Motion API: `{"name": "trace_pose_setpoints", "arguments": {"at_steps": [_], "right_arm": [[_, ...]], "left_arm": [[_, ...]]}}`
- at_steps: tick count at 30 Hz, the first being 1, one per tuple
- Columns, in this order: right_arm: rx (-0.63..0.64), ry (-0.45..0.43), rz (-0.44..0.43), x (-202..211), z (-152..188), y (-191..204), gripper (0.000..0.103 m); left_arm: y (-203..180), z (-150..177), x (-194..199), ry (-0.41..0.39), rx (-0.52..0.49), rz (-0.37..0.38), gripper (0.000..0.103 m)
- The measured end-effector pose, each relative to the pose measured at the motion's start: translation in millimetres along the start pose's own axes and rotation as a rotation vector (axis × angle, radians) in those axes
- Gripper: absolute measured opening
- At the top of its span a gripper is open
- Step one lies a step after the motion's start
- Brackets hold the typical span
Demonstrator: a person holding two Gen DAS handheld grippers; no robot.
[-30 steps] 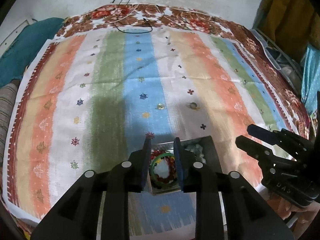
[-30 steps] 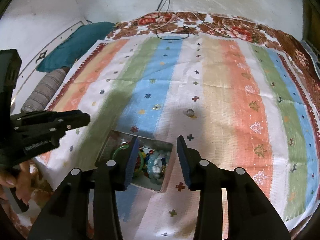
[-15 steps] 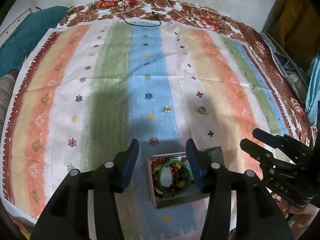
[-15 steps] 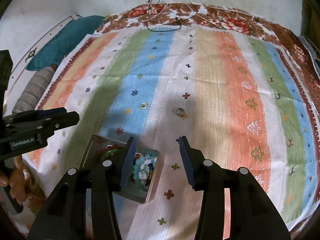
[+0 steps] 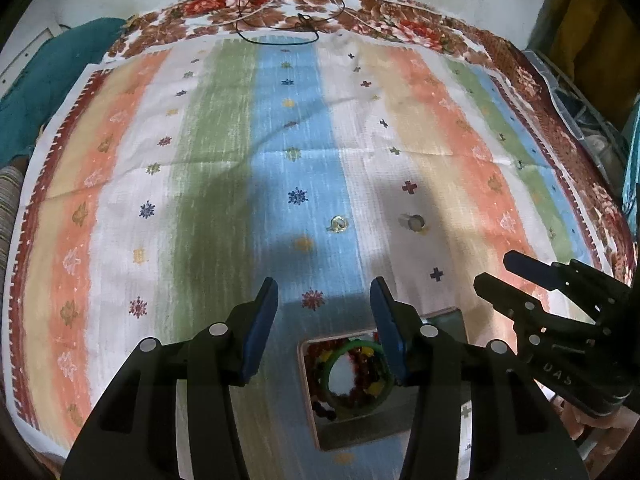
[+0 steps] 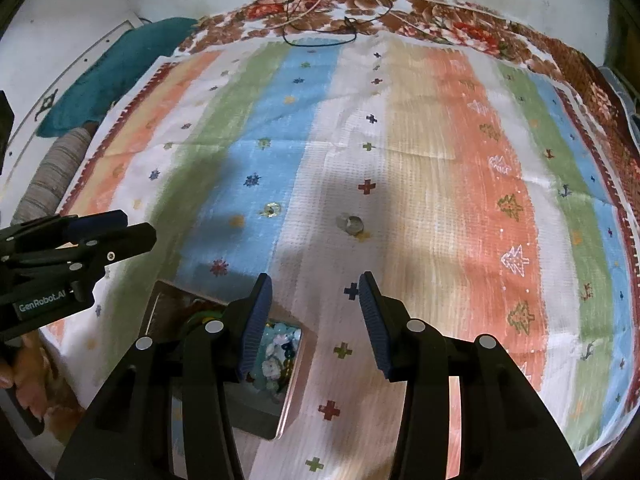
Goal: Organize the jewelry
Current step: 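Move both tools toward the gold ring and the silver ring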
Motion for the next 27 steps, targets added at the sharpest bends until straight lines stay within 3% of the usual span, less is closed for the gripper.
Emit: {"name": "trace_pose_setpoints", "arguments": {"at_steps": [27], "right_arm": [[-0.021,0.065,0.042,-56,-28,-19,0.043]], "left_arm": [[-8,-32,-71,0.093,-0.045,-0.05,0.046]]}}
Point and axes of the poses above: each gripper's, at about its wrist camera, not at the fingertips, and x roughly against the way its jaws point, y to its left, z to its underside, the point moved 1 cm from there along -x, roughly the way its jaws point, and after that the axes turned 6 degrees about x, right-handed, at the moved point
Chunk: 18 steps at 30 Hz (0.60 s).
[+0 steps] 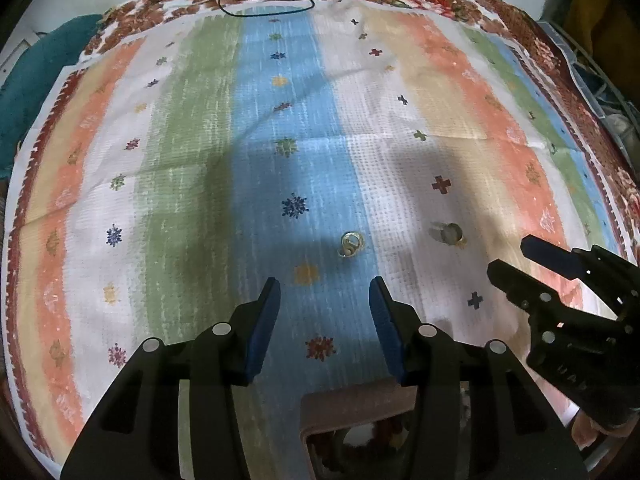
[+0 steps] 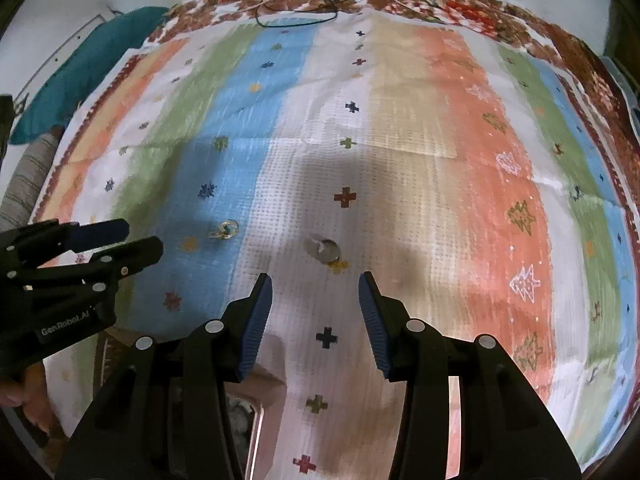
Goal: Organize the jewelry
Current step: 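Move both tools toward the gold ring and the silver ring, then grasp the gold ring with left tool while right tool grasps the silver ring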
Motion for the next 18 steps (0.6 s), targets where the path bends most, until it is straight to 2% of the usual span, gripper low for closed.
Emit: {"name": "trace_pose_setpoints", "arguments": {"at_steps": [10,18], "right_arm": [[-0.002,0.035,-0.004,-22,-9,-3,0.04],[-0.01,0.061,0.0,-40,-14,-8,0.038]], "left_arm": [[-2,-9,-25,0.043,-0.006,0.008,0.046],[-1,-16,-41,0.077,0.009,0.042,0.045]]}}
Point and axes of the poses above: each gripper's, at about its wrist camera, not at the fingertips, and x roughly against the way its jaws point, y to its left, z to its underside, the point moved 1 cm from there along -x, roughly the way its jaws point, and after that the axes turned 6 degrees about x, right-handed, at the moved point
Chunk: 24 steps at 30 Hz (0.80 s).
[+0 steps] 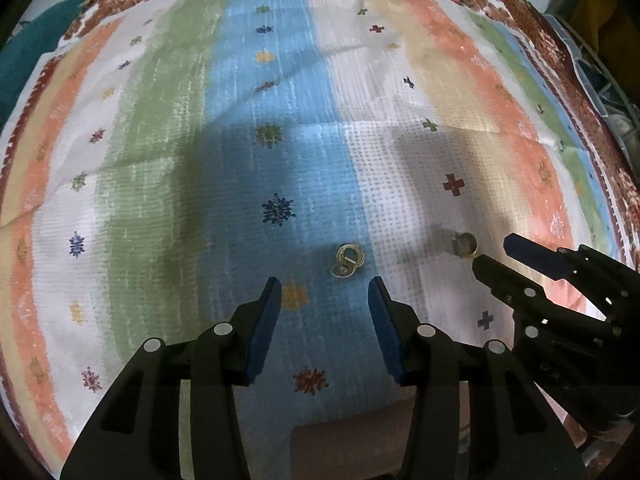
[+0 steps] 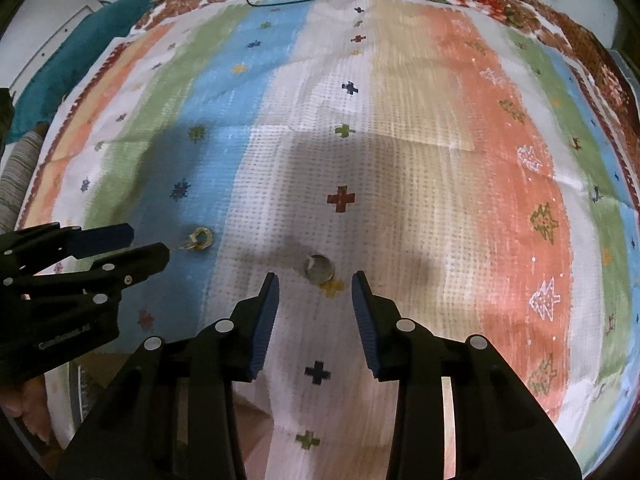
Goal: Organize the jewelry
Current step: 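Grasp the gold ring with left tool while right tool grasps the silver ring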
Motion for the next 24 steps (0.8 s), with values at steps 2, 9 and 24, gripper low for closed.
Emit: {"name": "trace_pose_setpoints", "arguments": {"at_steps": [2,9,24], "right_arm": [[0.002,0.003,0.001,-3,-2,0,0.037],[0.007,0.023,0.0,-14,-6,0,0.031],[0.022,0.044,0.012,-33,-12,2,0.02]], "left_arm": [[0,-2,-4,0.006,-0.002,0.001,0.043],[1,-9,-15,0.027,-0.011,0.016,0.041],[-15,-17,-38,0.067,-0.059,0.023,0.027]]}}
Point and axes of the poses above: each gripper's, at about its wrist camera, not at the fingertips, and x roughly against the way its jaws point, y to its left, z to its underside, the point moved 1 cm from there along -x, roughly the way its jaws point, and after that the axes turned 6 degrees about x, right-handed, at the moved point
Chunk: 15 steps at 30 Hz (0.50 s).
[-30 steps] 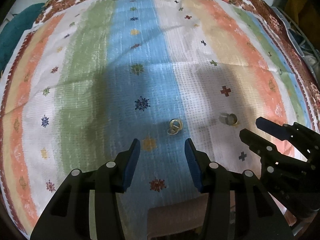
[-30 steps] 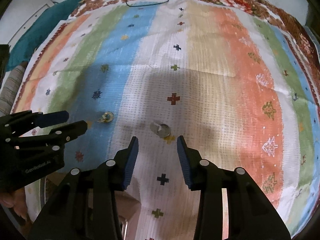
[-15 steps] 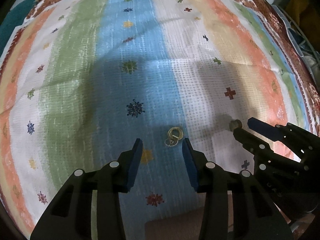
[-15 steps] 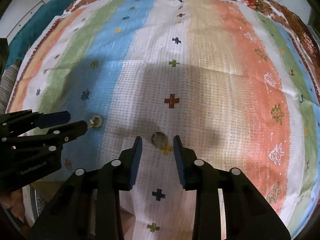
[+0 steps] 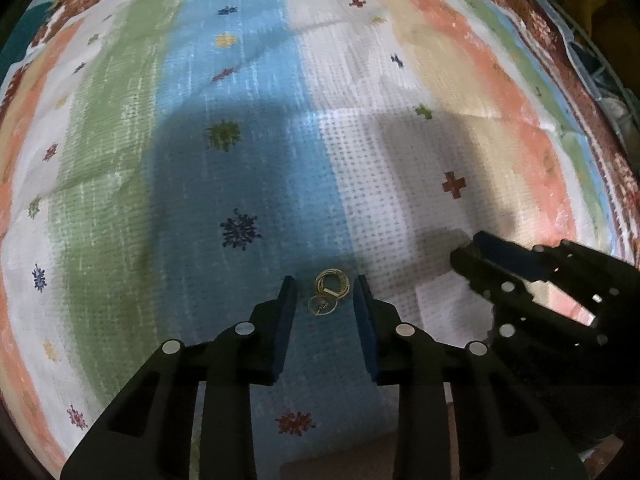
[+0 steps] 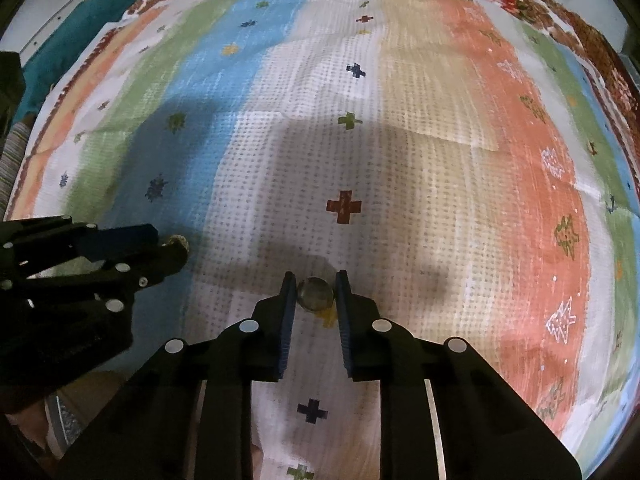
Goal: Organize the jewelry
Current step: 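Grasp the gold ring with left tool while right tool grasps the silver ring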
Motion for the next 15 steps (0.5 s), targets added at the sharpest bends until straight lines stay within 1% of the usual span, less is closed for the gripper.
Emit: {"name": "trace_pose_setpoints", "arguments": {"at_steps": [4,5,7,11,15], "right_arm": [[0.01,0.003,0.007,-2.2,0.3,1.0,0.02],[0.013,0.003,0.009,-2.4,0.6,1.4,0.02],[0.02,0.002,0.012,-2.4,0.9,1.7,0.02],[0.021,0.002,0.012,-2.1,1.0,1.3,0.02],[0.022,0.0,0.014,-1.1,1.5,2.1,0.02]], "left_arm": [[-2.2,-2.1,-3.4,0.0,-0.01,-0.016,0.022],[-2.5,-2.6,-3.8,-0.002,-0.01,-0.023,0.017],[-5.2,-2.8,-5.2,-0.007,-0.023,-0.037,0.016],[-6.5,-2.5,-2.8,-0.021,-0.029,-0.039,0.01],[-3.4,-2.4,-0.2,-0.028,-0.03,-0.041,0.01]]}}
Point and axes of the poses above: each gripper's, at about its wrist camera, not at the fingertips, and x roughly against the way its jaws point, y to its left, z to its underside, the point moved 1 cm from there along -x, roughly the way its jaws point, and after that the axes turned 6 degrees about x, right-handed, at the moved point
